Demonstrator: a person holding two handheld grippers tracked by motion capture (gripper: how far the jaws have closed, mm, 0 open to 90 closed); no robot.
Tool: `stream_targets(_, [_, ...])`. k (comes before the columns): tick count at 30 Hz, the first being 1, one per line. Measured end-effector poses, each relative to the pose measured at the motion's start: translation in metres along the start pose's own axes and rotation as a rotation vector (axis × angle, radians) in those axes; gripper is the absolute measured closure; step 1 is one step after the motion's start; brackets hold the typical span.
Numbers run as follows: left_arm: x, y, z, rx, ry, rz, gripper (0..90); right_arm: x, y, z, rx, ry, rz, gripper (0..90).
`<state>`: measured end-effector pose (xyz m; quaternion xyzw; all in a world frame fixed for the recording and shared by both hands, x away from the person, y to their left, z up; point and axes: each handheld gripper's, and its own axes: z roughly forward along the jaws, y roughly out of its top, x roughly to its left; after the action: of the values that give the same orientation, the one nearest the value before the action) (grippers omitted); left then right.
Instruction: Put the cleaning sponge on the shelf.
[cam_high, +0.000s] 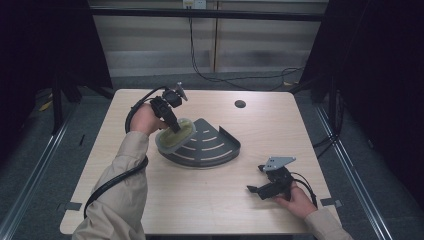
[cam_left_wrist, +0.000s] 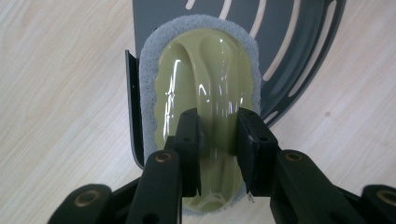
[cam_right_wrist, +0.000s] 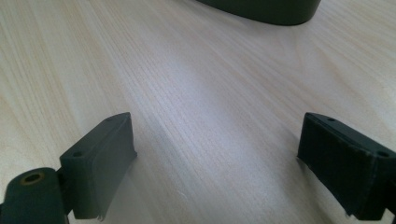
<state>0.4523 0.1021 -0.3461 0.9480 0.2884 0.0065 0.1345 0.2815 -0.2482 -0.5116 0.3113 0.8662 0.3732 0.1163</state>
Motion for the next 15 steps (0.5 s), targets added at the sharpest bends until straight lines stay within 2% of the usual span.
stream_targets(10, [0.003,0.007,0.008,-0.011,0.018,-0.032,71.5,0.000,0.000,0.000,0.000,-0.002,0.000,10.2])
stream_targets(15, [0.004,0.011,0.012,-0.014,0.012,-0.042,71.5,0.000,0.000,0.000,0.000,-0.002,-0.001,10.3])
